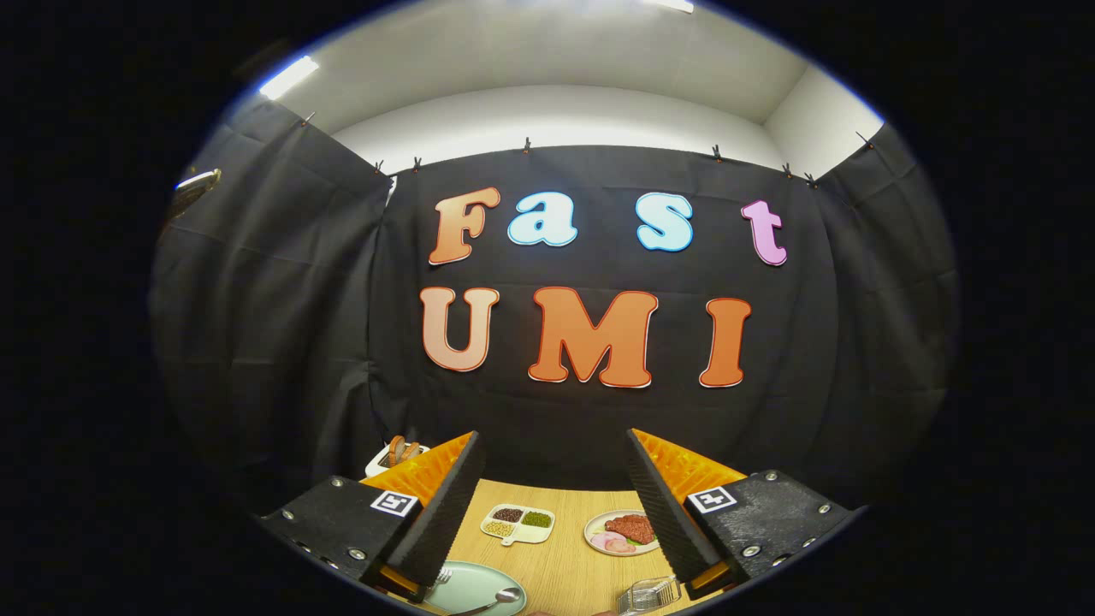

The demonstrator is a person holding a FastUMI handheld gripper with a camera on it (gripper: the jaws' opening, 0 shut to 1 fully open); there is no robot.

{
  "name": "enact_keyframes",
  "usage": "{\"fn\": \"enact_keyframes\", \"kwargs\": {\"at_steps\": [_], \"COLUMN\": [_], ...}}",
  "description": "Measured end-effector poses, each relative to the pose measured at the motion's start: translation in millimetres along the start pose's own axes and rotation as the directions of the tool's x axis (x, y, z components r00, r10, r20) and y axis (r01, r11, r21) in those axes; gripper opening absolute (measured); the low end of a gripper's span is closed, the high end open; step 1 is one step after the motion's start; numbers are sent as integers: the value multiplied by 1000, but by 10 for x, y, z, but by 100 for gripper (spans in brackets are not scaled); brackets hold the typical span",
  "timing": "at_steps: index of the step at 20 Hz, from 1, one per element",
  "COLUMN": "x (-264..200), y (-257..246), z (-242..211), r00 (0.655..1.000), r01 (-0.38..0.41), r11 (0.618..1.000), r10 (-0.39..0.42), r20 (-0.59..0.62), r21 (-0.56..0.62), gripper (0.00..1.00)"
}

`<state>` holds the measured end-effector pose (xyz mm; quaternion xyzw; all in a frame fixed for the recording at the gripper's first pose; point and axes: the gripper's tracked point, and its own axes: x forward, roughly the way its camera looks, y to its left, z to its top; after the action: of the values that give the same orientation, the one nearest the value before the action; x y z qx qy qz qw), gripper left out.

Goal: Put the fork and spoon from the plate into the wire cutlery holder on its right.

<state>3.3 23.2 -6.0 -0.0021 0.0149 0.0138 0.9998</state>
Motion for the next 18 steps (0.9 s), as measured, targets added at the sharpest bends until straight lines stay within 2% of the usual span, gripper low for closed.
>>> {"fn": "enact_keyframes", "kwargs": {"at_steps": [7,11,15,18], "x": [76,136,124,123], "y": [357,576,777,835], "z": [-71,-310,-721,-989], "r00": [999,993,965,930], "r01": [-19,-15,-4,18], "r11": [1000,1000,997,994], "r10": [19,18,24,24], "r20": [-39,-117,-263,-367], "r21": [1,21,78,108], "gripper": [98,99,99,99]}}
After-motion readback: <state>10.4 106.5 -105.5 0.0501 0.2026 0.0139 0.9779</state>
